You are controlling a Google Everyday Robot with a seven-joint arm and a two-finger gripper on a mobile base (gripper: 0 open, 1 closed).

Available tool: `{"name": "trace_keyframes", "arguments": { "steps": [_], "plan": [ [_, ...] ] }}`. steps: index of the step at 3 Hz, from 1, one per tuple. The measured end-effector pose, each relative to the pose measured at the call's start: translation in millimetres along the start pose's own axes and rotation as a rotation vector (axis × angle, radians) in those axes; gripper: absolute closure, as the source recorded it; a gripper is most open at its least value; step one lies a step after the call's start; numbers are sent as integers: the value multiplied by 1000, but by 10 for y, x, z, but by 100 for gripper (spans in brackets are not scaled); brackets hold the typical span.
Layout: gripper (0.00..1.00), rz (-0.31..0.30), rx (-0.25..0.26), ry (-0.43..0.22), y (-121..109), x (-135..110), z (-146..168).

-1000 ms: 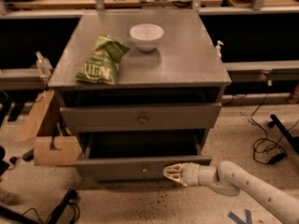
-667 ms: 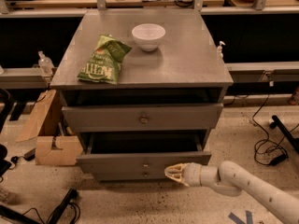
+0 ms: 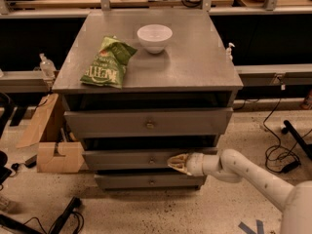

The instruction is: Close middle drawer

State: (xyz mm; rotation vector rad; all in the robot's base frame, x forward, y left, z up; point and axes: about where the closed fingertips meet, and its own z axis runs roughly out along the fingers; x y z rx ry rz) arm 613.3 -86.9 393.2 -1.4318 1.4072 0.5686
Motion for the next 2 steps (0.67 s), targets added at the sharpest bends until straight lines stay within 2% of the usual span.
{"name": "trace_keyframes", "arguments": {
  "steps": [1,2],
  "plan": [
    [100,-35,16,-2,-257,-68,61],
    [100,-35,16,-2,-255,-68,61]
  ]
}}
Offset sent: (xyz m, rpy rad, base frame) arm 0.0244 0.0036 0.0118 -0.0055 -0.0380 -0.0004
